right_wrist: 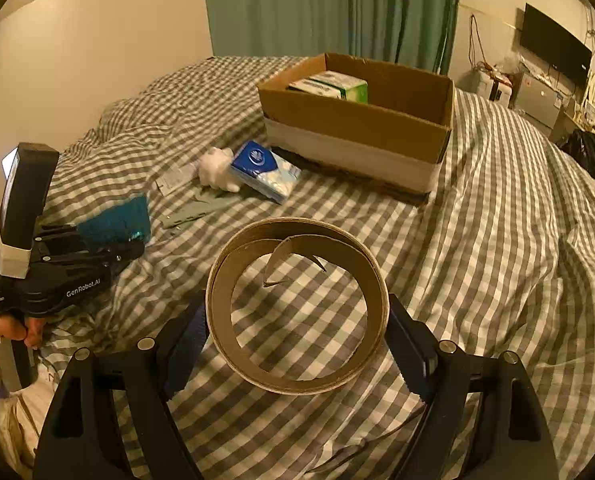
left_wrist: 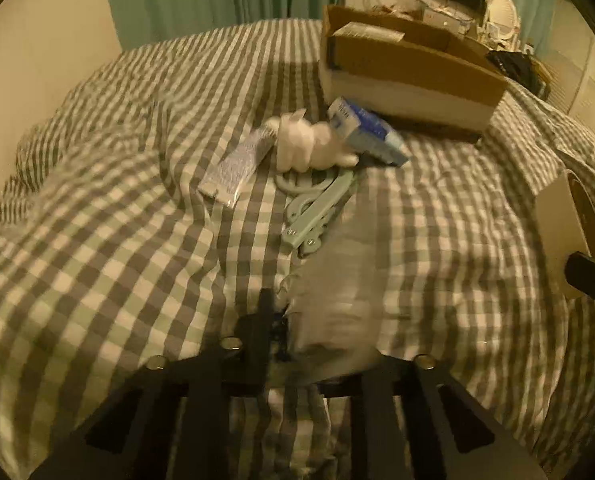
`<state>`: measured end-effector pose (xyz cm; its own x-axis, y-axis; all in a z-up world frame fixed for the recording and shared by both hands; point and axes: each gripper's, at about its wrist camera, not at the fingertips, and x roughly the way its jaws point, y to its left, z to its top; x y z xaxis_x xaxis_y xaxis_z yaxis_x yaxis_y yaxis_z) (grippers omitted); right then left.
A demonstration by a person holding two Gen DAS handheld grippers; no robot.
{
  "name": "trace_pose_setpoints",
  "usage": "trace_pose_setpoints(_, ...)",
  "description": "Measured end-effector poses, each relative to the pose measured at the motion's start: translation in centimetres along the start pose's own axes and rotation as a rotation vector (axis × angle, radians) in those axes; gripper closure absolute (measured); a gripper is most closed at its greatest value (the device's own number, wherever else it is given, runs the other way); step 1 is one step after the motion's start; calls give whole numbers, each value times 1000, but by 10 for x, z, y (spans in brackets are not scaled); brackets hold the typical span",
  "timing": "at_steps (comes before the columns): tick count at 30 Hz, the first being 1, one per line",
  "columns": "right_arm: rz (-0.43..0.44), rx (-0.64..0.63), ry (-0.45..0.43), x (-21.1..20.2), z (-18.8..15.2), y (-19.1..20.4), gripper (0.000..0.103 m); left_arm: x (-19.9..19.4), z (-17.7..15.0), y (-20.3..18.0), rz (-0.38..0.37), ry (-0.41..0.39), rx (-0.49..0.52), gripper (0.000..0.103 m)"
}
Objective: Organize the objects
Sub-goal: 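Grasp the blister pack with left tool while right tool holds the tape roll, then lower tape roll and blister pack into the cardboard box and release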
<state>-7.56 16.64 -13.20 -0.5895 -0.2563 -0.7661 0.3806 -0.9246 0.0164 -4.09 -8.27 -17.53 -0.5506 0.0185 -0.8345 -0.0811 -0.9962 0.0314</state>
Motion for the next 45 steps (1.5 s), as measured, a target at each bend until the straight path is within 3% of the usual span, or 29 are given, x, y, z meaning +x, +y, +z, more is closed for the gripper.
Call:
trace_pose_setpoints(12,-43,2,-116,-45,20,-7,20,-63,37,-25,-128,-163,42,94)
trace_pose_setpoints(20,-80,-3,-276,-95,79,-31,20,-86,103,-40,-181,-270,56,94)
trace_pose_setpoints(26,-76,-30,-359,-104,135,-41,20,-88,158,-49,-206,-344,83,94)
trace_pose_setpoints(34,-80,-26,-382,-67,205,-69,21,-49,229,-64,-220,-371,91,94)
trace_pose_setpoints(39,-73,9,-345,-19,235,-94,21,-3,259,-71,-203,-329,99,94)
trace_pose_setpoints(45,-81,51,-257,43,236,-126,20,57,272,-78,-162,-264,86,94)
